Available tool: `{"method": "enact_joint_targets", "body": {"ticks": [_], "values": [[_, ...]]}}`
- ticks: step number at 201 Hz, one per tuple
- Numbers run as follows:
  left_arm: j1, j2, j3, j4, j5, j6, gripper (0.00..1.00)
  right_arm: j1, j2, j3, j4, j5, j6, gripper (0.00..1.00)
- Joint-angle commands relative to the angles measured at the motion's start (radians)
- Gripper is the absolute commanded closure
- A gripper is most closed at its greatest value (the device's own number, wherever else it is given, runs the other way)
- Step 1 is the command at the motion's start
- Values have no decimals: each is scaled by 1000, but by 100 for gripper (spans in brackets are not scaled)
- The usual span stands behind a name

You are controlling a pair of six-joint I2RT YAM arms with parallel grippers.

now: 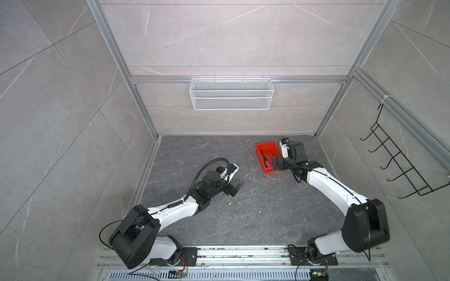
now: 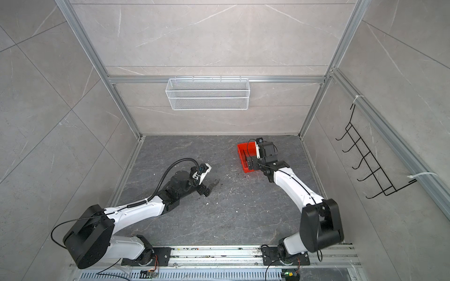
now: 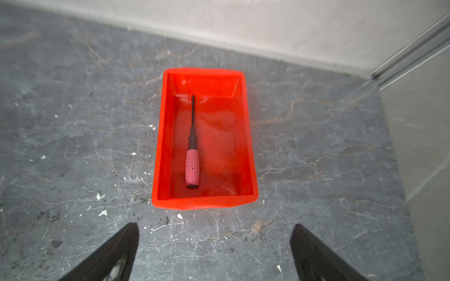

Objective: Put the screwdriver in the bin

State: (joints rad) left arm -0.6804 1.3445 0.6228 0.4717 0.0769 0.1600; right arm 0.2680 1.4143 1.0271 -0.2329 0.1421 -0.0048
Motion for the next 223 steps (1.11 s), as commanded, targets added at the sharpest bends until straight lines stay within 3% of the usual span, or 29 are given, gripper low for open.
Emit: {"method": "enact_joint_targets", "body": {"ticks": [1,50,67,101,131,165,188,202,213,223], "values": [[72,-72,-42,21,-54,-19,0,-1,-135,-148,170,5,-10,1],[279,-171,-134,-35,-289,-48,0,-5,-350,-488,479,90,7,1],[358,-194,-166,-41,-329,-36,0,-8,-336,-563,587,118,10,1],[457,-169,-269,138,-411,19,1,-28,-206,-679,864,136,-8,1],[527,-73,-311,275,-366,-43,0,-53,-86,-702,1003,131,-18,1],[591,85,-327,459,-322,-75,0,-106,-2,-699,1084,25,-23,1],[677,120,-309,436,-236,-145,0,-121,120,-722,1253,-10,-25,1],[690,178,-298,487,-219,-144,0,-126,90,-672,1093,-30,-18,1],[710,149,-266,367,-168,-163,0,-152,113,-668,1132,-69,-6,1],[726,169,-263,402,-148,-165,0,-163,102,-661,1091,-83,-2,1]]}}
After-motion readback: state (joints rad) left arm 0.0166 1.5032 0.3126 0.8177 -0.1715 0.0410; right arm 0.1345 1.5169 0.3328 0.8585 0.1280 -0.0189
